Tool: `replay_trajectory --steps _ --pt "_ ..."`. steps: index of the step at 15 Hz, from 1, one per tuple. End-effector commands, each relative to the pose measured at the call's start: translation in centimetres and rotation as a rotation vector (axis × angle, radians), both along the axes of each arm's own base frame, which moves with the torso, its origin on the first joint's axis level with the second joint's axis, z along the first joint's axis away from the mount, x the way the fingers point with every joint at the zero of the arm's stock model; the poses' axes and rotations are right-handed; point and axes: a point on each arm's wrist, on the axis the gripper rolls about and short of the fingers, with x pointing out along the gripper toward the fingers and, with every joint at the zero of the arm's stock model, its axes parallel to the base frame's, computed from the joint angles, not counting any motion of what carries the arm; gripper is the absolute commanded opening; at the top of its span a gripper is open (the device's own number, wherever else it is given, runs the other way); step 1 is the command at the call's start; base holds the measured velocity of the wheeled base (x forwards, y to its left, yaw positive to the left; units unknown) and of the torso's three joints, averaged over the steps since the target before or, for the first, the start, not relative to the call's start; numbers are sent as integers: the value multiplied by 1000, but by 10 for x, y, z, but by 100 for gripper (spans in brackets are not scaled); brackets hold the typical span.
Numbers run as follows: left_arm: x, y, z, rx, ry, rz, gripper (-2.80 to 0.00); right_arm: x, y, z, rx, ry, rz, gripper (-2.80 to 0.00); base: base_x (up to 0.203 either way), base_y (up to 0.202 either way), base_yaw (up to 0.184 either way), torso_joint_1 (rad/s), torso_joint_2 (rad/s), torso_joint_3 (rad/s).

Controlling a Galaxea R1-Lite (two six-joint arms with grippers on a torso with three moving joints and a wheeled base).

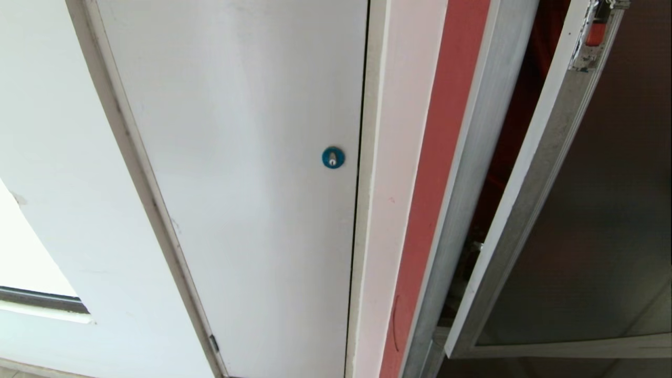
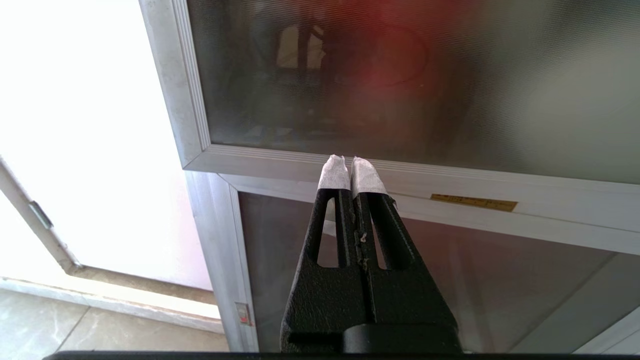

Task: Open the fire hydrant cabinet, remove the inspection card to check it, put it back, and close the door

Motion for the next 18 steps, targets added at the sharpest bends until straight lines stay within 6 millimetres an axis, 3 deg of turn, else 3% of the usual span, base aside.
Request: replay_trajectory --steps 1,18 --pt "1 0 -2 0 7 0 -280 0 0 0 0 0 1 -280 0 0 0 0 0 0" --pt "0 0 -2 0 6 1 -280 0 0 0 0 0 1 -280 0 0 0 0 0 0"
